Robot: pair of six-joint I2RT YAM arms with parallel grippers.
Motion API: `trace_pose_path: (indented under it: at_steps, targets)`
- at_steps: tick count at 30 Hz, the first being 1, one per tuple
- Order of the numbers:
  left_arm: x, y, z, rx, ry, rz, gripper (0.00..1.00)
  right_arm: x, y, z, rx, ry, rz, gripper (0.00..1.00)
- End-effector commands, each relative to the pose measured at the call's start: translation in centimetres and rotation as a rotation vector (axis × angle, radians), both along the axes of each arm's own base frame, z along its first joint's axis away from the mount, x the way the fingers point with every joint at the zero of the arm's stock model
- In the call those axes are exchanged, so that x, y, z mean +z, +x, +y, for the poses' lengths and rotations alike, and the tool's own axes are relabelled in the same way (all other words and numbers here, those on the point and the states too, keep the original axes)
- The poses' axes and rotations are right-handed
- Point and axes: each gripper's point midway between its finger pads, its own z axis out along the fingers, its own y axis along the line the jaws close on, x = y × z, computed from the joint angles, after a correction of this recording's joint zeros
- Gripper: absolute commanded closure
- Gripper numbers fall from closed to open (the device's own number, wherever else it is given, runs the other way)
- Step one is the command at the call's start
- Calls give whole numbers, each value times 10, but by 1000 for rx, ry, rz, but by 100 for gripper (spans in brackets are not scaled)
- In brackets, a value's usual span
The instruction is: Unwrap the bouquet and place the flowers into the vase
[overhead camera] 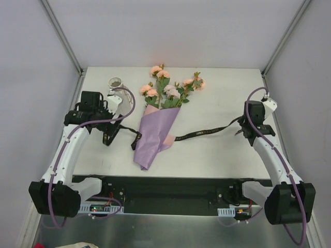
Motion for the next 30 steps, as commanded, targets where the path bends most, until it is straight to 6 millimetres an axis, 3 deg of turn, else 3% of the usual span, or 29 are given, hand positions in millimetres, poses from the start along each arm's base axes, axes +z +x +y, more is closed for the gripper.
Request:
trace_pose_path:
  at_steps: [1, 2, 5, 8, 11, 12, 15, 17, 20, 24, 30]
  targets:
    - [-25, 10, 31, 61, 163, 25, 1, 12, 1, -5, -19, 13, 32, 47]
    - [-25, 11, 30, 65, 160, 32, 1, 13, -2, -6, -26, 10, 44, 29]
    - [-7, 15, 13, 23, 85, -10, 1, 16, -12, -14, -53, -34, 64, 15]
    - [12, 5, -20, -91, 13, -32, 1, 31, -15, -6, -13, -111, 36, 11]
    - [9, -13, -62, -233, -39, -7, 1, 46, -10, 36, 133, -195, -14, 8]
    - [-1, -20, -72, -269, -56, 25, 1, 49, -10, 66, 218, -257, -22, 8]
    - [-34, -17, -90, -278, -104, 121, 1, 50, -11, 113, 337, -364, -8, 7]
    - [-64, -7, -88, -248, -63, 197, 1, 47, -14, 123, 356, -378, -6, 7]
    - [-94, 21, -78, -215, 33, 172, 1, 46, -18, 127, 384, -344, -42, 7]
    - [-115, 33, -81, -231, 71, 166, 1, 59, -25, 124, 404, -294, -117, 8]
    - [-146, 32, -96, -303, 143, 183, 2, 63, -33, 117, 391, -256, -143, 9]
